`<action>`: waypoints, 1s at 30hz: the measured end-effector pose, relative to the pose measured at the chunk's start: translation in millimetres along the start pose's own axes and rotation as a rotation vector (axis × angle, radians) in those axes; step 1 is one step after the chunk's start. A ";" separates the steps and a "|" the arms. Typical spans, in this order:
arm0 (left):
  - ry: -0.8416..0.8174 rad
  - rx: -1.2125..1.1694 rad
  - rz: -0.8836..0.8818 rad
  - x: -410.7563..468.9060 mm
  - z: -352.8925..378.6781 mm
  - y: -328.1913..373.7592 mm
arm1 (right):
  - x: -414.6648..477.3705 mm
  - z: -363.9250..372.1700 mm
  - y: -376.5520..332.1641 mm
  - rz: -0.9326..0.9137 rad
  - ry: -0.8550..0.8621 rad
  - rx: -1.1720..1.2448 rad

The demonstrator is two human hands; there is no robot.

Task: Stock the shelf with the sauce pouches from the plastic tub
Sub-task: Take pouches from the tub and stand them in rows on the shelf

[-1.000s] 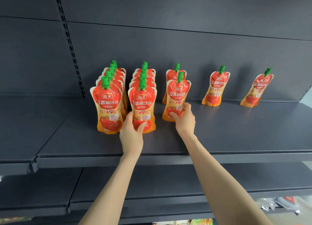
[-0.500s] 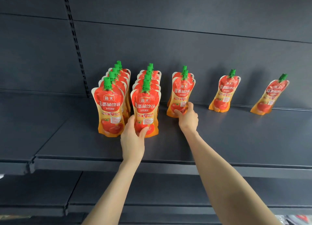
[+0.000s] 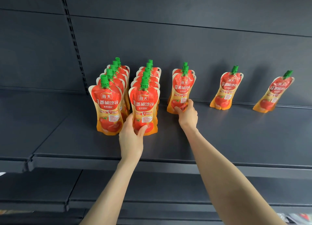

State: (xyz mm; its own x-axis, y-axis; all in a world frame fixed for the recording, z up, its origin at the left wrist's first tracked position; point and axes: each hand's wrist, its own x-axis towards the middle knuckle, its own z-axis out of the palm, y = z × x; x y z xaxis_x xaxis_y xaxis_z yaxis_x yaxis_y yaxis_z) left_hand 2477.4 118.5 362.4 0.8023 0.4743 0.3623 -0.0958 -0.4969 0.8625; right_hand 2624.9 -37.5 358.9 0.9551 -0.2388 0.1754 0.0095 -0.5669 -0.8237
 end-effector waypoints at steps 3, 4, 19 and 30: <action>-0.006 0.005 -0.006 -0.5 -0.9 0.9 | -1.9 -0.6 -1.1 0.002 -0.006 0.014; -0.010 0.006 -0.009 -0.7 -1.2 1.3 | -3.2 -1.5 -1.5 0.008 -0.006 0.018; -0.103 -0.059 -0.019 4.0 -11.4 -3.0 | -76.7 -21.0 -3.0 -0.150 -0.065 0.219; -0.169 0.005 -0.001 4.9 -16.9 -3.9 | -106.8 -10.4 -14.6 -0.359 -0.306 0.107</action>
State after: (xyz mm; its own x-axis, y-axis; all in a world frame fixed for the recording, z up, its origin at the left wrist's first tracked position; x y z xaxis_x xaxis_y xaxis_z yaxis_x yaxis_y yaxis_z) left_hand 2471.7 135.0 366.9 0.8899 0.3462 0.2969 -0.0927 -0.5001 0.8610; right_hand 2519.7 -11.9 357.7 0.9289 0.2090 0.3056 0.3698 -0.4825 -0.7940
